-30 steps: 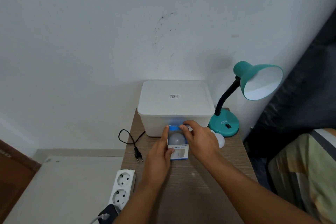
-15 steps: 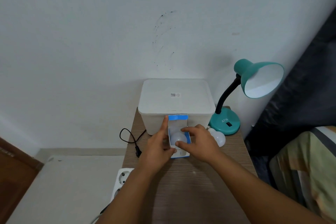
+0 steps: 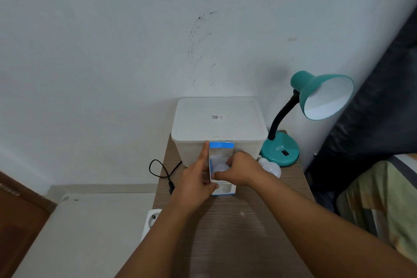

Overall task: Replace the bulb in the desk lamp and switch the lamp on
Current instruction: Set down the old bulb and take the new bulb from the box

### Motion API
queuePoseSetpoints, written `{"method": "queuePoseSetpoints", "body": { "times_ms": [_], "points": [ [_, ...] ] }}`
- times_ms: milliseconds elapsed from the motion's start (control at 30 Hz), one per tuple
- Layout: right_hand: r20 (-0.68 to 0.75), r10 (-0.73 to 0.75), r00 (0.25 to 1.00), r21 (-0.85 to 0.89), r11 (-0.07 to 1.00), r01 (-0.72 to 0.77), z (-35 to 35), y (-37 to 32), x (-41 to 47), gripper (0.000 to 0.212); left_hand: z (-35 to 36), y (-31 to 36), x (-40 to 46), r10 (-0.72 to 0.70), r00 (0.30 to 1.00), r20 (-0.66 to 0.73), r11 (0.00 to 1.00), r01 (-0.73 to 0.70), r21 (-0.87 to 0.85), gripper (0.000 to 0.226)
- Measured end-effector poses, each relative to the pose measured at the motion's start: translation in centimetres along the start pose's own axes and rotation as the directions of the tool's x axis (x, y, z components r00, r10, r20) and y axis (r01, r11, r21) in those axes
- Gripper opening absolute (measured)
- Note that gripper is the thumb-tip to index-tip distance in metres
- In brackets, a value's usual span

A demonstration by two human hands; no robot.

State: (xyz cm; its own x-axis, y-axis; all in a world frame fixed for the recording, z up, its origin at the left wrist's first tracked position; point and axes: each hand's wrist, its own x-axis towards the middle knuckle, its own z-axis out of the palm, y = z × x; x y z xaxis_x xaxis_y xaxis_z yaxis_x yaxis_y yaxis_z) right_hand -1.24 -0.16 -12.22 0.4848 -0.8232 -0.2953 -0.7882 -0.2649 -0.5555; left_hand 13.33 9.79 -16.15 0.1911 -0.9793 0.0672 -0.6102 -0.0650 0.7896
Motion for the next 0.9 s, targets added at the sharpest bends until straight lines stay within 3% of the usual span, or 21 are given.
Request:
{"method": "queuePoseSetpoints", "body": {
  "times_ms": [200,633,900],
  "points": [
    [-0.024,0.022,0.999,-0.016,1.0,-0.023,0.2,0.1,-0.1,0.043,0.0,-0.1,-0.1,0.011,1.0,-0.018,0.999,-0.01,0.046,0.119],
    [-0.167,-0.069,0.984,0.293,0.949,0.116,-0.5,1.3,-2.7,0.049,0.0,0.3,-0.4,0.032,0.999,-0.006,0.999,-0.032,0.031,0.115],
    [-0.242,-0.083,0.967,0.435,0.882,0.184,-1.3,1.4,-5.8,0.037,0.0,0.8,-0.9,0.019,1.0,-0.024,0.999,-0.018,0.043,0.107]
  ]
}}
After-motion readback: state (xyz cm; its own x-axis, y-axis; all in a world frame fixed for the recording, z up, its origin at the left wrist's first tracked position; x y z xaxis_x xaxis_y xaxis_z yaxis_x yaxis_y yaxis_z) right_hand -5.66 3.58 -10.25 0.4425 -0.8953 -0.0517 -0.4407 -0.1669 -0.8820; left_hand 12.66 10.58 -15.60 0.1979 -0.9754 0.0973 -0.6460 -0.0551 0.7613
